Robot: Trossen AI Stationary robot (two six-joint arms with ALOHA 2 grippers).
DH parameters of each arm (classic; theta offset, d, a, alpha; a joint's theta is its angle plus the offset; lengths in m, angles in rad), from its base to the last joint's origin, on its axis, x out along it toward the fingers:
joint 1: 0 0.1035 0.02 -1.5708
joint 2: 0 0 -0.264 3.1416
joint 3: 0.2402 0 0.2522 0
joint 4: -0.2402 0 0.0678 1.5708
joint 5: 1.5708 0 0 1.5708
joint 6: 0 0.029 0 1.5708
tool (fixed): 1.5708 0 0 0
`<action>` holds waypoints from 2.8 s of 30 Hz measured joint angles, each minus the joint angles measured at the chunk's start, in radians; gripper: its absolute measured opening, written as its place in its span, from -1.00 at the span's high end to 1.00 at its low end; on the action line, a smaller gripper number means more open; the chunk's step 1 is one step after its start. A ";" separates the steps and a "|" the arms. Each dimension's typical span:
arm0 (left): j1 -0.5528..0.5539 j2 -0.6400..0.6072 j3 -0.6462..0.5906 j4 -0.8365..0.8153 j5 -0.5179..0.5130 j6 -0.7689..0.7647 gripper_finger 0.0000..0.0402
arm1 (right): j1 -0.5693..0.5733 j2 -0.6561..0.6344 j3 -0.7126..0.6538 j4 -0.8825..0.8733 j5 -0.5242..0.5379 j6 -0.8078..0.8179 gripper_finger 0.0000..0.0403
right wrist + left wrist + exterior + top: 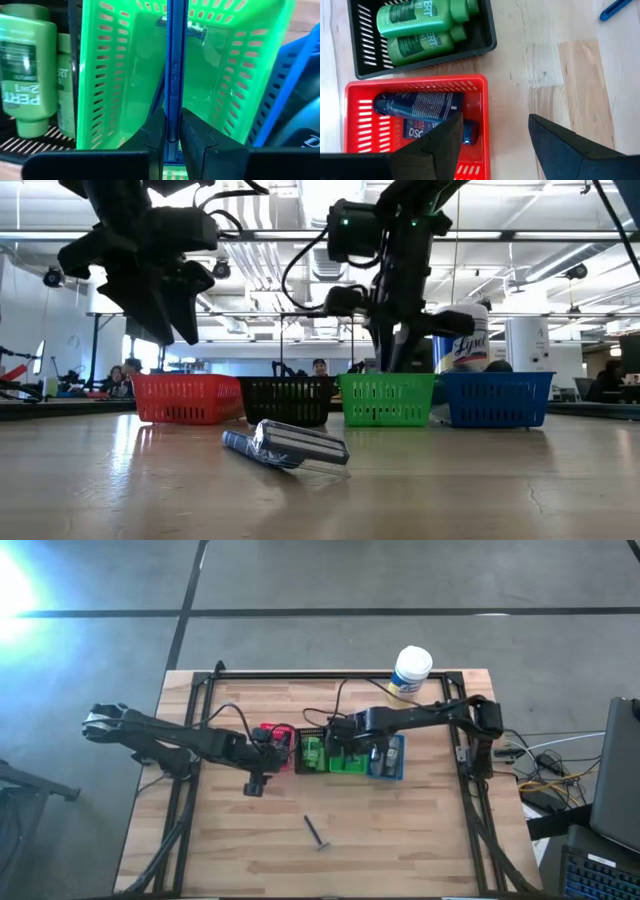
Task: Pick & Place Travel size toiletries
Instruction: Put the blue razor into the green bin
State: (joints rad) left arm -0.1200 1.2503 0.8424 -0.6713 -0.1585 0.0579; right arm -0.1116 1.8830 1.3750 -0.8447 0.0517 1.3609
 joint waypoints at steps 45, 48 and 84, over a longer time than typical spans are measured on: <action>-0.021 -0.169 -0.088 -0.056 0.192 -0.005 -0.14 | 0.411 0.107 0.171 0.096 0.078 0.031 -0.41; -0.032 -0.189 -0.137 0.057 0.364 0.025 -0.14 | 0.435 0.131 0.197 0.080 0.086 0.033 -0.37; -0.078 -0.340 -0.207 -0.028 0.344 0.019 -0.14 | 0.514 0.724 0.967 -0.310 0.120 -0.039 -0.02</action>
State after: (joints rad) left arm -0.1978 0.9102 0.6350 -0.6994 0.1852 0.0772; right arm 0.4028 2.6074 2.3420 -1.1545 0.1718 1.3223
